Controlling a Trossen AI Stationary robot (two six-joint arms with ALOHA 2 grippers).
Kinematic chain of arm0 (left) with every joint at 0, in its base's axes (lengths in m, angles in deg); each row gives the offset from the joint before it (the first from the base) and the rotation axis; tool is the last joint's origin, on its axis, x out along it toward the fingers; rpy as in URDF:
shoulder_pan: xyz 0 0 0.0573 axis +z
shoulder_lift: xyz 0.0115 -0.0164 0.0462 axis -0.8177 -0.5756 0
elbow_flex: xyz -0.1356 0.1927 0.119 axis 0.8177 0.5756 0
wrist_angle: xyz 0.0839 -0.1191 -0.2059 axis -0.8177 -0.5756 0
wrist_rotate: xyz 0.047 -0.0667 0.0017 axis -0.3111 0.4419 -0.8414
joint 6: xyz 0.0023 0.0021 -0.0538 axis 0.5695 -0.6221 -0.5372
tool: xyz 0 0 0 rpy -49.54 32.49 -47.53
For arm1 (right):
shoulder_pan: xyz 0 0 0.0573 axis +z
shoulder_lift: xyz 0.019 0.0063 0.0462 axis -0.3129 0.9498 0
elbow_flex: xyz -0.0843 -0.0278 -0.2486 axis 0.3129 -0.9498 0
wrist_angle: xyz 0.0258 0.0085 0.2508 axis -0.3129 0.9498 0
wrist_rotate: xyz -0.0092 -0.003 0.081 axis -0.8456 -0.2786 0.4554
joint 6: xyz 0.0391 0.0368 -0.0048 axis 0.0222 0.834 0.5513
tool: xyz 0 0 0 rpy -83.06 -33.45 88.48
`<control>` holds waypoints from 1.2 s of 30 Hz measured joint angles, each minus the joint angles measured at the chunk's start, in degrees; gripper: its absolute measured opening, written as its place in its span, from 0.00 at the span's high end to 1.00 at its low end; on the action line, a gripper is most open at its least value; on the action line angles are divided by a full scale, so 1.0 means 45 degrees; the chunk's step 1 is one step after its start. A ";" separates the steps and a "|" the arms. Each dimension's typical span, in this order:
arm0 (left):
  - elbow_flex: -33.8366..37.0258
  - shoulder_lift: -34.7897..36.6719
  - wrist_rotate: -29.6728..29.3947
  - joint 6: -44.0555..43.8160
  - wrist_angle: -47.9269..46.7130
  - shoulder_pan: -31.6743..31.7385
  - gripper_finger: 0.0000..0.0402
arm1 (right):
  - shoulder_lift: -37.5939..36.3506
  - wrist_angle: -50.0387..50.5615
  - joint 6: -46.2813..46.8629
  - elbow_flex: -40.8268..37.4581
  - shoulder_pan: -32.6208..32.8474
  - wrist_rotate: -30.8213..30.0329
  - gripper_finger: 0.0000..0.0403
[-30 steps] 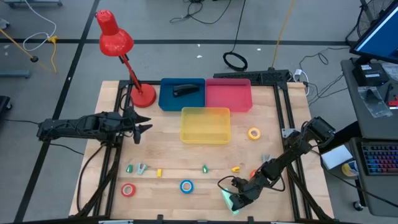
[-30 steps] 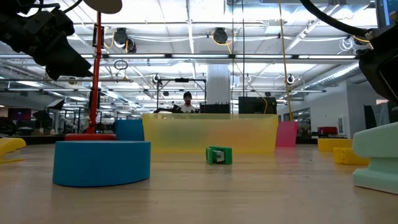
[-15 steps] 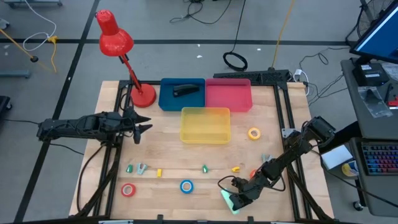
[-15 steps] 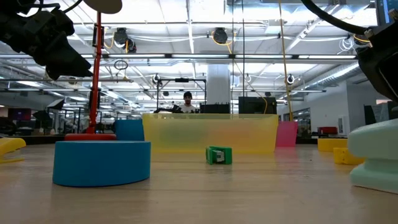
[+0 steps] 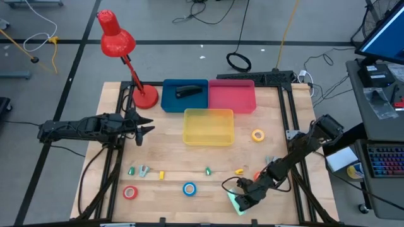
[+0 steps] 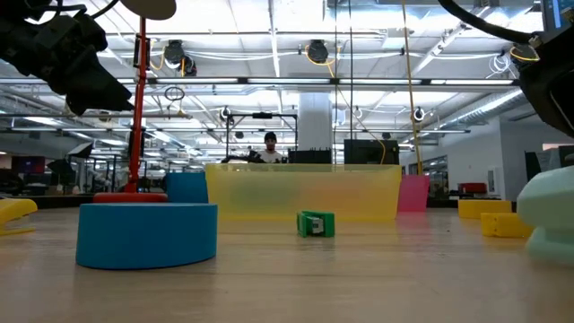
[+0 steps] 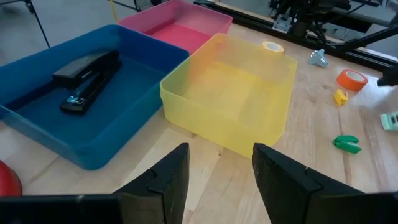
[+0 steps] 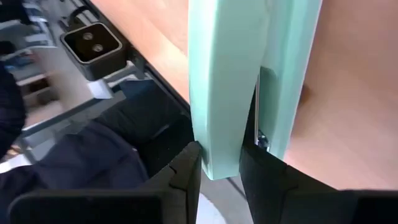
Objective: Pick and place Stapler, Stapler remover, tape
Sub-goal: Put the light green stapler into the blue bin
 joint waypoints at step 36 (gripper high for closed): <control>0.0000 0.0000 0.0000 -0.0311 0.0015 0.0005 0.56 | -0.3353 -0.2849 -0.0782 -0.3927 -0.0424 0.0360 0.86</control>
